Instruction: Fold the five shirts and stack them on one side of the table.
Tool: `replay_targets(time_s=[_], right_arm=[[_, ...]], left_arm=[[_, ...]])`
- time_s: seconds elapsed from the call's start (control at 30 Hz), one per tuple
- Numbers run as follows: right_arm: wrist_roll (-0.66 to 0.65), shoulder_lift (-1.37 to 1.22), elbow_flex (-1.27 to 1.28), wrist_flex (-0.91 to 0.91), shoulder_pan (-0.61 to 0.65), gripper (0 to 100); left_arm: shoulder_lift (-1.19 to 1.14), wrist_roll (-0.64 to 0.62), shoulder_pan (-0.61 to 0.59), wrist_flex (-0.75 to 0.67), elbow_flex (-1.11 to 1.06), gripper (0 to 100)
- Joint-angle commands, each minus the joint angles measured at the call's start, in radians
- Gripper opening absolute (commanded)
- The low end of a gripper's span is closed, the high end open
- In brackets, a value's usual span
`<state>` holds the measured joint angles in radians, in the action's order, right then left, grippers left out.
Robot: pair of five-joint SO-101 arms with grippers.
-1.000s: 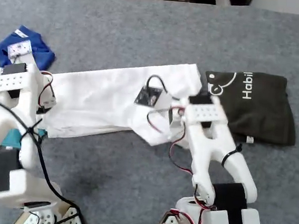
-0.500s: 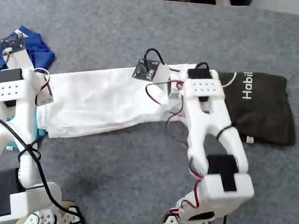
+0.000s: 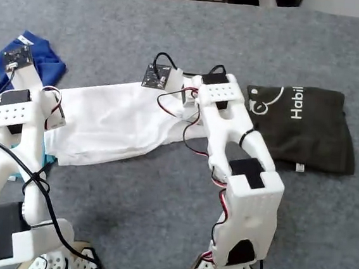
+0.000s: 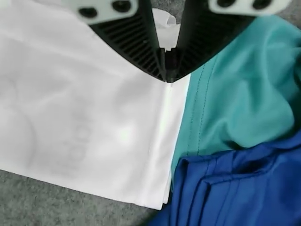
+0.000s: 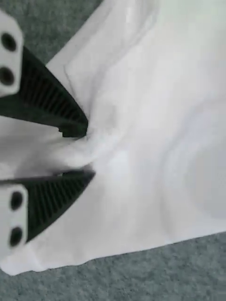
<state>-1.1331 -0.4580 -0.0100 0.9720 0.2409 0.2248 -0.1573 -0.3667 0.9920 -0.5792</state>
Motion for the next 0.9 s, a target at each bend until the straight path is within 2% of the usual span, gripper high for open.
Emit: replay_targets(time_s=[0.0,0.13,0.4,0.57,0.63,0.87], right_arm=[[0.038,0.035,-0.051,0.014,0.008,38.8],[0.068,0.117,-0.05,0.068,-0.006,32.5],[0.364,0.332,-0.065,0.038,-0.066,1.2],[0.376,0.392,-0.064,0.388,-0.015,1.4],[0.379,0.371,-0.056,0.456,0.015,1.5],[0.554,0.13,-0.027,0.218,0.034,1.5]], left_arm=[[0.032,0.02,-0.002,-0.043,-0.028,3],[0.035,0.021,-0.002,-0.061,-0.047,3],[0.04,0.021,-0.004,-0.06,-0.05,3],[0.04,0.018,-0.004,-0.06,-0.05,3],[0.038,0.017,-0.004,-0.058,-0.05,3],[0.034,0.017,-0.012,-0.063,-0.05,3]])
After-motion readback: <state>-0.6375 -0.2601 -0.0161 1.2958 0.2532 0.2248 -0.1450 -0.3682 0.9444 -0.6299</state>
